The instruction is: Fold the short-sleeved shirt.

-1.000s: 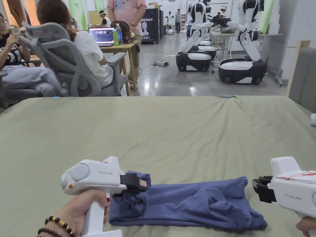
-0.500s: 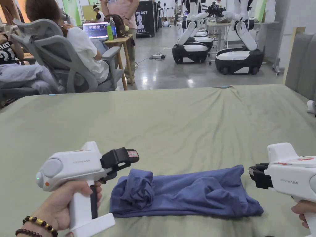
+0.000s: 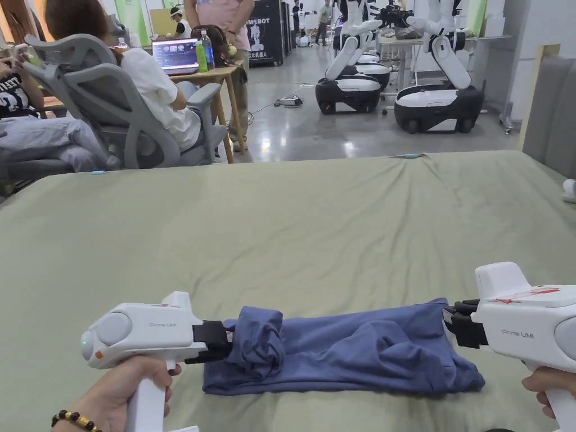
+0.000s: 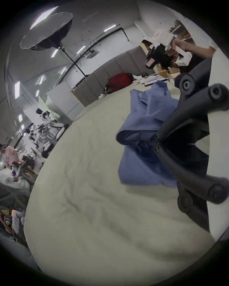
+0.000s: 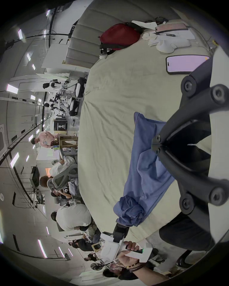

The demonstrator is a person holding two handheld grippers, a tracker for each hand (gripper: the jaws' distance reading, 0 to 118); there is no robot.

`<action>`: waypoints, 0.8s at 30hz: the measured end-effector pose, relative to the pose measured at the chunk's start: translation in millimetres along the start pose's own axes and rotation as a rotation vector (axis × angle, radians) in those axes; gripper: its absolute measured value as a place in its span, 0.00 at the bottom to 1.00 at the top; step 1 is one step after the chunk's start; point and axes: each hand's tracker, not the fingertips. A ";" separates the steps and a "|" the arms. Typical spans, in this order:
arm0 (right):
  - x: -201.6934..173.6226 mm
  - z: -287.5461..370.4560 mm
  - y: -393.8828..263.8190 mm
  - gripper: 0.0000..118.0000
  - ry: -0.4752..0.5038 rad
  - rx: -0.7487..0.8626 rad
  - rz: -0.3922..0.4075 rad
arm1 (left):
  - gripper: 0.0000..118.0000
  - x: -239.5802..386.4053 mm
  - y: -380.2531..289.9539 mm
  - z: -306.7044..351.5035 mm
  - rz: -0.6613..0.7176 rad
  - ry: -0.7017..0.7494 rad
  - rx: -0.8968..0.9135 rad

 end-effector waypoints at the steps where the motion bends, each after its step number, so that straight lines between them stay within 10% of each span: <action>1: 1.4 1.0 -0.5 0.00 -0.001 0.001 -0.002 | 0.00 0.0 2.1 -12.3 0.016 -0.021 -0.021; 13: 15.3 2.5 -9.6 0.00 -0.033 -0.022 -0.027 | 0.00 65.0 -9.4 -134.2 -0.035 -0.092 -0.173; 24: 1.6 -4.8 1.1 0.00 -0.028 0.030 -0.048 | 0.00 15.8 -6.4 0.0 0.008 -0.049 0.054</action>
